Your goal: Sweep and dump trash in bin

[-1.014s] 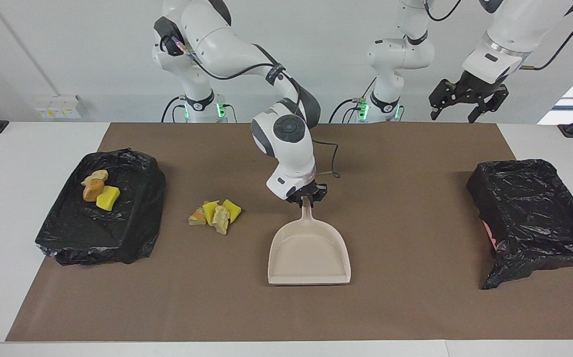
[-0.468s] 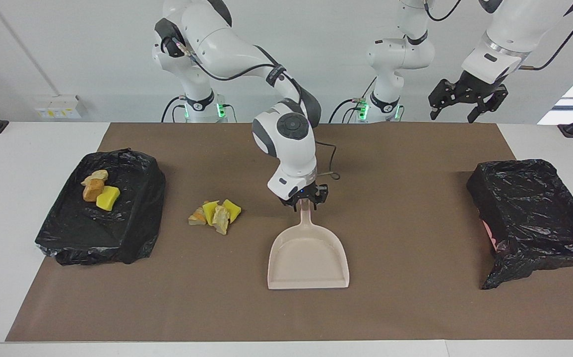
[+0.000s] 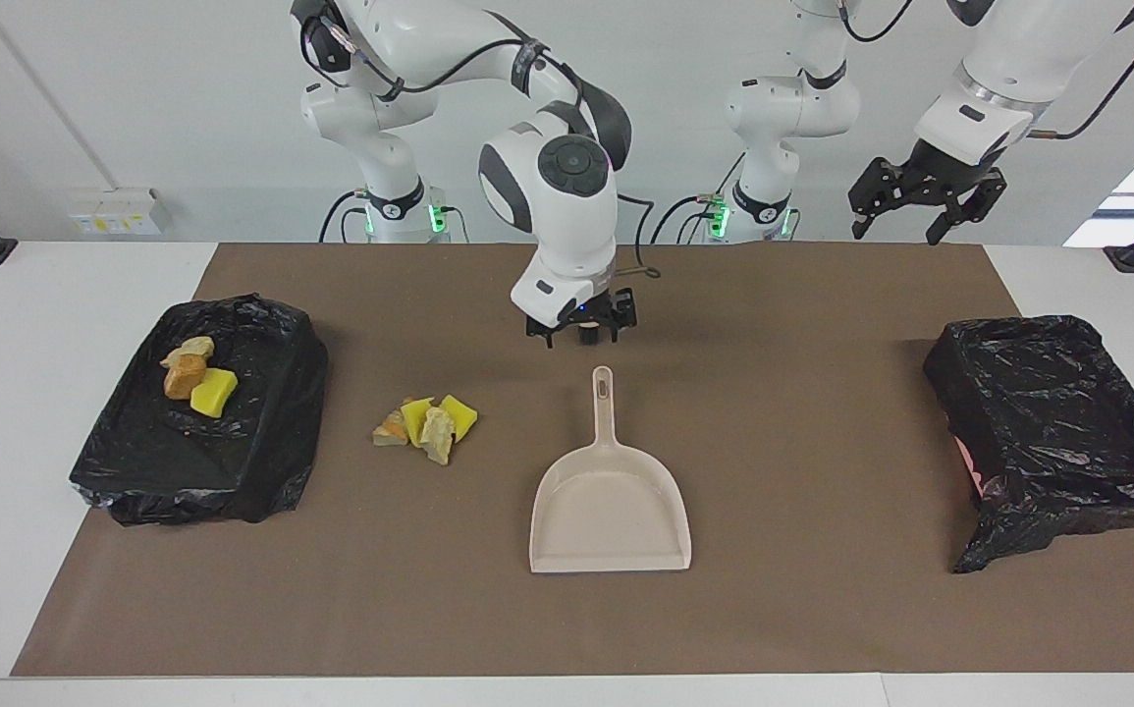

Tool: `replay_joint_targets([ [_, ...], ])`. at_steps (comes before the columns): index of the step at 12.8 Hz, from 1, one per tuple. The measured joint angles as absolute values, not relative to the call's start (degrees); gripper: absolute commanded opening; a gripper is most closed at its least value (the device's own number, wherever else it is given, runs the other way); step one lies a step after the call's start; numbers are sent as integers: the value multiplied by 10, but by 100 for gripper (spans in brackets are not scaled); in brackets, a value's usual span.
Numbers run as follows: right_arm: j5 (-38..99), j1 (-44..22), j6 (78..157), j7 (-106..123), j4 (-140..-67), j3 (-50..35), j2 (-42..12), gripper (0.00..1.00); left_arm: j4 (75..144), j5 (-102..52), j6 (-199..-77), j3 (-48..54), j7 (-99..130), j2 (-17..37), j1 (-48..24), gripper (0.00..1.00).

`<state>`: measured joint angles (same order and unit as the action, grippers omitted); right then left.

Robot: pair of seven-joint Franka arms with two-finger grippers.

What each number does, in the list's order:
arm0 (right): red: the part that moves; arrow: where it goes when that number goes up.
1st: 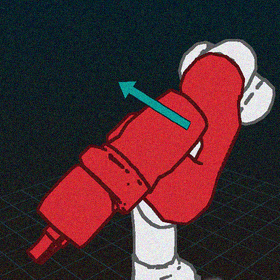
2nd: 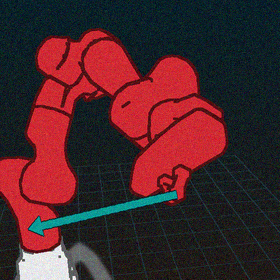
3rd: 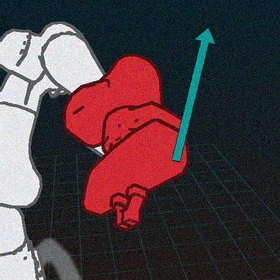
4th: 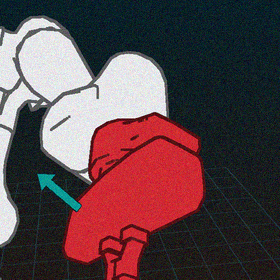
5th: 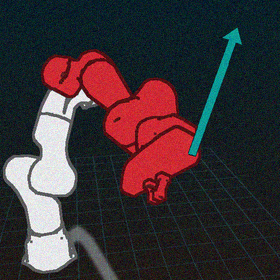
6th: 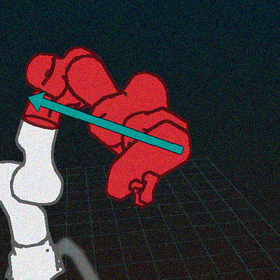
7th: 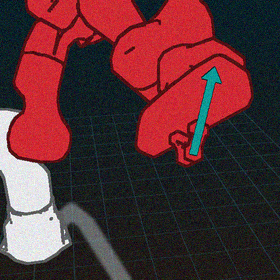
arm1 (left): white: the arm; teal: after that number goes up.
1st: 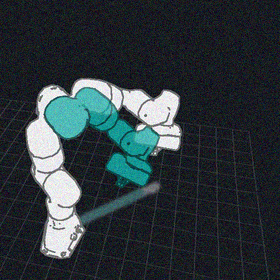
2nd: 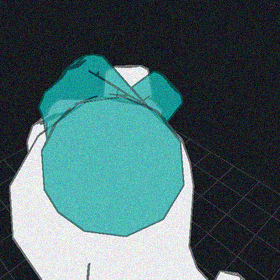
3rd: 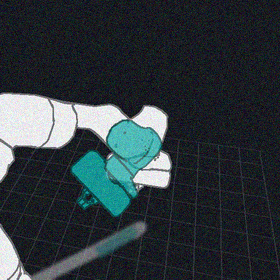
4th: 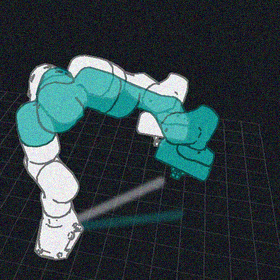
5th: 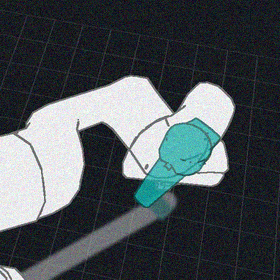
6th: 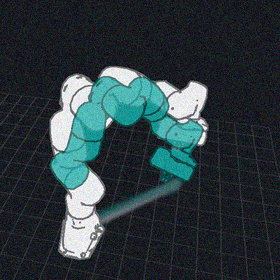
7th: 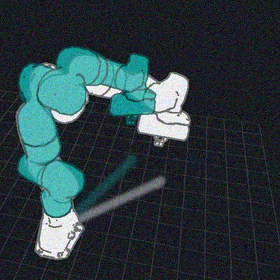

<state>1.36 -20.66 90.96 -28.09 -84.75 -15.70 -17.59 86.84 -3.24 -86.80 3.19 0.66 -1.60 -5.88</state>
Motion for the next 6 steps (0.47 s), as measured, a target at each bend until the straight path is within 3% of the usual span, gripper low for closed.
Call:
replay_joint_targets([
  [3,82,-215,898,-288,-953,-163,-95,100,870,-32,-932,35,15,25,-99,100],
  [6,147,-246,989,-307,-1111,-164,-8,100,872,-28,-1000,36,48,82,-134,100],
])
